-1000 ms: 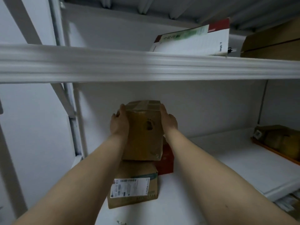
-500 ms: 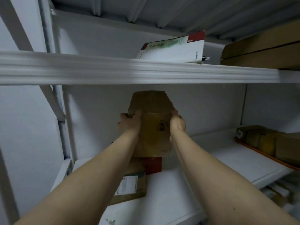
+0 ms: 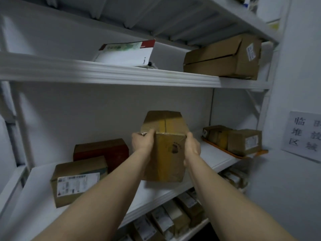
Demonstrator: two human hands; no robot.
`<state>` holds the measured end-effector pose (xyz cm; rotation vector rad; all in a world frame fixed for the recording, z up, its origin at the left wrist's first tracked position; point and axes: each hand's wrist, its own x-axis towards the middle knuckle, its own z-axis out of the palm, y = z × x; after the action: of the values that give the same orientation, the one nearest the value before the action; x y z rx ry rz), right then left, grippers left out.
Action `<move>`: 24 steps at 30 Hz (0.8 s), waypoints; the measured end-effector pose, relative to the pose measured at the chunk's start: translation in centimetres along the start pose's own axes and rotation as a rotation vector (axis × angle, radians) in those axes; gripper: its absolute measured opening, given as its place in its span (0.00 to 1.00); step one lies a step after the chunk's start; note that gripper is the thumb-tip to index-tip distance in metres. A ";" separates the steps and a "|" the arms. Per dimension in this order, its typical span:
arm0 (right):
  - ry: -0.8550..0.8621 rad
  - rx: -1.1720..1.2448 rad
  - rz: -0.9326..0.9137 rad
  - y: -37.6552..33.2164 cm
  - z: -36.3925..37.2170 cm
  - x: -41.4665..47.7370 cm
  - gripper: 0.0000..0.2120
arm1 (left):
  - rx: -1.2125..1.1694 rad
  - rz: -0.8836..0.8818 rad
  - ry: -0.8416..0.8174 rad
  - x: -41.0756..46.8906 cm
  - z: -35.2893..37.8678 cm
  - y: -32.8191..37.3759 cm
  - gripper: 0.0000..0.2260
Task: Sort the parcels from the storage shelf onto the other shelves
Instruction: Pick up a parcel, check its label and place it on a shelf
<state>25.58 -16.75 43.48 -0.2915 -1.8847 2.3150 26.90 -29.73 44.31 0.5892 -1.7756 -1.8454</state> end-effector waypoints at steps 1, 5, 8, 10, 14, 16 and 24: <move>-0.010 0.004 0.013 0.4 -0.7 -0.3 0.15 | 0.006 -0.017 -0.007 -0.7 0.0 -0.4 0.27; -0.068 0.001 0.067 2.3 -2.4 -1.5 0.19 | 0.016 -0.046 0.003 -2.9 -0.9 -1.8 0.26; -0.110 -0.002 0.090 3.7 -3.4 -2.5 0.16 | 0.066 -0.054 -0.002 -4.2 -2.1 -3.1 0.29; -0.115 -0.022 0.103 4.5 -3.9 -3.1 0.15 | 0.085 -0.061 -0.020 -5.0 -2.8 -3.8 0.32; -0.118 -0.059 0.108 5.7 -5.5 -4.4 0.15 | 0.103 -0.090 -0.053 -7.3 -3.8 -5.3 0.33; -0.128 -0.069 0.097 6.2 -6.6 -4.9 0.14 | 0.114 -0.093 -0.067 -8.4 -4.1 -6.0 0.33; -0.278 -0.060 0.066 7.6 -11.2 -6.5 0.20 | 0.461 -0.065 -0.065 -11.8 -4.0 -5.8 0.29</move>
<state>34.63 -9.15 34.24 -0.0385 -2.1009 2.4542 38.26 -25.30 37.83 0.7688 -2.2691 -1.5081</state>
